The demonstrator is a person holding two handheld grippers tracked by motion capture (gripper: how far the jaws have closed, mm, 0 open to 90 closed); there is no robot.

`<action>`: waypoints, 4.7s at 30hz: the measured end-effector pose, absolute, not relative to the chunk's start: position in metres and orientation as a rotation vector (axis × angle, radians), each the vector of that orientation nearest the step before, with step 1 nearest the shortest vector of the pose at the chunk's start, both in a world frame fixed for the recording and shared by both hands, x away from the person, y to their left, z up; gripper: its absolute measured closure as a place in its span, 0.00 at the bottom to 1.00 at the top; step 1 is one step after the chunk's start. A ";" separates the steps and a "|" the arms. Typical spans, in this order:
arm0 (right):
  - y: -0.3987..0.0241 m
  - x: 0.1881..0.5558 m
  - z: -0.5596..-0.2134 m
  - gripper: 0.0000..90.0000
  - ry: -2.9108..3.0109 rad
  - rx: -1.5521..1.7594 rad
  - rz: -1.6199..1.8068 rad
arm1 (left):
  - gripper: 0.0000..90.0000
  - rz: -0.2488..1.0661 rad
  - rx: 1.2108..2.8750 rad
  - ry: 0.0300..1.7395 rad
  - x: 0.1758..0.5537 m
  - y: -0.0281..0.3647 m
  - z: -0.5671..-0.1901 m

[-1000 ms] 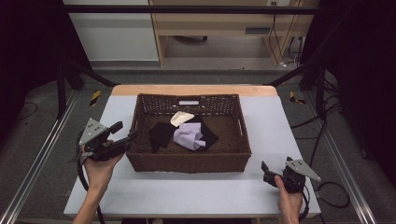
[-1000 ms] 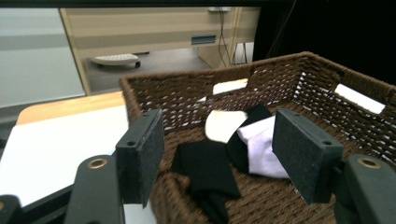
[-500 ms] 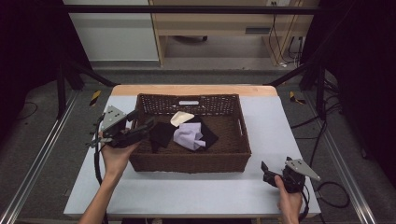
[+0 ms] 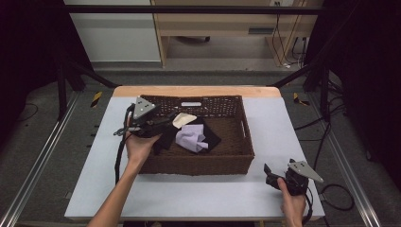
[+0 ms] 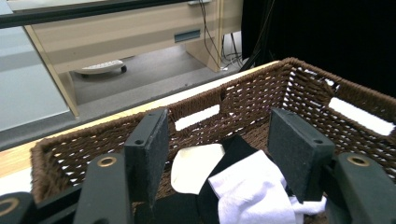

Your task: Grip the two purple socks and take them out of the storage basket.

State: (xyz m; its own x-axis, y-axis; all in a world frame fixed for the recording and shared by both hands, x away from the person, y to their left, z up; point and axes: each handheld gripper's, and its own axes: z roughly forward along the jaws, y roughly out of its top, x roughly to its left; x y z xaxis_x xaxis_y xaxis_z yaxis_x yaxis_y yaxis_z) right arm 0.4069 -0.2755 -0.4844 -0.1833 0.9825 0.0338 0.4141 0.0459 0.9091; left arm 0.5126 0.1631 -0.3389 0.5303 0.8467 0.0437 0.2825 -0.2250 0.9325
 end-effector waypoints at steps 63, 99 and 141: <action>-0.274 0.408 -0.485 0.04 1.685 1.412 1.101 | 0.95 0.505 2.433 0.970 0.560 0.103 -0.409; -0.275 0.408 -0.485 0.04 1.684 1.425 1.105 | 0.96 0.611 1.857 0.864 0.530 0.143 -0.368; -0.275 0.408 -0.485 0.04 1.681 1.426 1.105 | 0.96 0.633 1.622 0.676 0.412 0.200 -0.286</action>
